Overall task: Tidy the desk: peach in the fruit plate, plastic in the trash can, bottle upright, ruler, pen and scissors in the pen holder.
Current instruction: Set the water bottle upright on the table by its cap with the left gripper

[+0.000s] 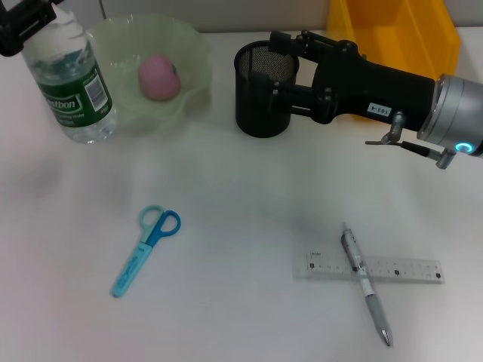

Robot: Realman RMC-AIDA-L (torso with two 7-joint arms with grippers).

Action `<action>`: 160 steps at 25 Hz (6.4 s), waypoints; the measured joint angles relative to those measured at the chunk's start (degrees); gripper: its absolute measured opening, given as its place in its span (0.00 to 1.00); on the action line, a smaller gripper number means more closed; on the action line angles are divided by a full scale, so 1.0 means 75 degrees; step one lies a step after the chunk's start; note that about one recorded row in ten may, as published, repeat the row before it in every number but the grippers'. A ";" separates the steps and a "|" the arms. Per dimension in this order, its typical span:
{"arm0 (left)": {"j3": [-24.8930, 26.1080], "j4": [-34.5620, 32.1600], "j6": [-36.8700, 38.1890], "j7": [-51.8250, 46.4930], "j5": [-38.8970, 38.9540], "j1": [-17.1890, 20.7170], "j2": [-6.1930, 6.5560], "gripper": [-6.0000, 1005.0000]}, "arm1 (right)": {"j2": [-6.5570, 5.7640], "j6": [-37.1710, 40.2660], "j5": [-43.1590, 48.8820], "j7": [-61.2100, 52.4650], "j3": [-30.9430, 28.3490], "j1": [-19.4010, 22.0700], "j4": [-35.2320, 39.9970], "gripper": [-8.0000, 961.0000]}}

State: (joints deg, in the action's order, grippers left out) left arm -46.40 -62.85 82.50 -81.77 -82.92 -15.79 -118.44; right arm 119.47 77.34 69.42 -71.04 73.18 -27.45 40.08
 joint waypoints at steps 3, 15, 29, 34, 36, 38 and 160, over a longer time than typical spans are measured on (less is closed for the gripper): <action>0.0001 0.0451 -0.0195 0.0305 0.0039 -0.0102 -0.0014 0.45 | 0.0009 0.0010 -0.0003 0.0002 0.0024 0.0012 0.0001 0.81; -0.0009 0.1598 -0.0681 0.1332 0.0143 -0.0418 -0.0011 0.45 | 0.0026 0.0225 -0.0101 0.0043 0.0071 0.0008 -0.0130 0.81; 0.0000 0.1868 -0.1277 0.1786 0.0017 -0.0128 -0.0004 0.45 | 0.0028 0.0376 -0.0230 -0.0002 0.0048 0.0008 -0.0201 0.80; 0.0001 0.2143 -0.1598 0.1900 0.0065 -0.0267 -0.0016 0.45 | 0.0013 0.0334 -0.0230 -0.0065 0.0065 -0.0017 -0.0199 0.80; 0.0001 0.2268 -0.1692 0.1985 0.0078 -0.0358 -0.0015 0.45 | 0.0014 0.0335 -0.0230 -0.0064 0.0064 -0.0013 -0.0199 0.80; 0.0001 0.2367 -0.1759 0.2158 0.0109 -0.0414 -0.0017 0.45 | 0.0014 0.0334 -0.0230 -0.0064 0.0064 -0.0011 -0.0199 0.80; 0.0083 0.3853 -0.1832 0.4031 0.1038 -0.0426 -0.0028 0.46 | 0.0007 0.0282 -0.0222 -0.0032 -0.0055 -0.0137 -0.0317 0.78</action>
State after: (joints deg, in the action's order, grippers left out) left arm -45.78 -33.96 68.77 -51.53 -75.14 -18.99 -118.65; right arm 119.52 79.45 67.76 -71.28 72.77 -28.47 37.70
